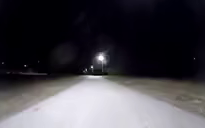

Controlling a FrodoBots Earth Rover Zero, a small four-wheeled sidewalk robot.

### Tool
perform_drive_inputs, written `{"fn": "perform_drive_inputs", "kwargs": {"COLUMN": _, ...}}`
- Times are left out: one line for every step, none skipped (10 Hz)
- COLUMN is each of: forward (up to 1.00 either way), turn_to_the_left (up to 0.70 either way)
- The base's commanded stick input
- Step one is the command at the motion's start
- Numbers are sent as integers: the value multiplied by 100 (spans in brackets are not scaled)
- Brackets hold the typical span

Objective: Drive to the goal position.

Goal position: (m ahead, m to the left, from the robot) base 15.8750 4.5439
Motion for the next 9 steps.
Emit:
{"fn": "perform_drive_inputs", "kwargs": {"forward": 100, "turn_to_the_left": 0}}
{"fn": "perform_drive_inputs", "kwargs": {"forward": 100, "turn_to_the_left": 0}}
{"fn": "perform_drive_inputs", "kwargs": {"forward": 100, "turn_to_the_left": 27}}
{"fn": "perform_drive_inputs", "kwargs": {"forward": 100, "turn_to_the_left": 25}}
{"fn": "perform_drive_inputs", "kwargs": {"forward": 100, "turn_to_the_left": 12}}
{"fn": "perform_drive_inputs", "kwargs": {"forward": 100, "turn_to_the_left": 0}}
{"fn": "perform_drive_inputs", "kwargs": {"forward": 100, "turn_to_the_left": 0}}
{"fn": "perform_drive_inputs", "kwargs": {"forward": 100, "turn_to_the_left": 0}}
{"fn": "perform_drive_inputs", "kwargs": {"forward": 100, "turn_to_the_left": 0}}
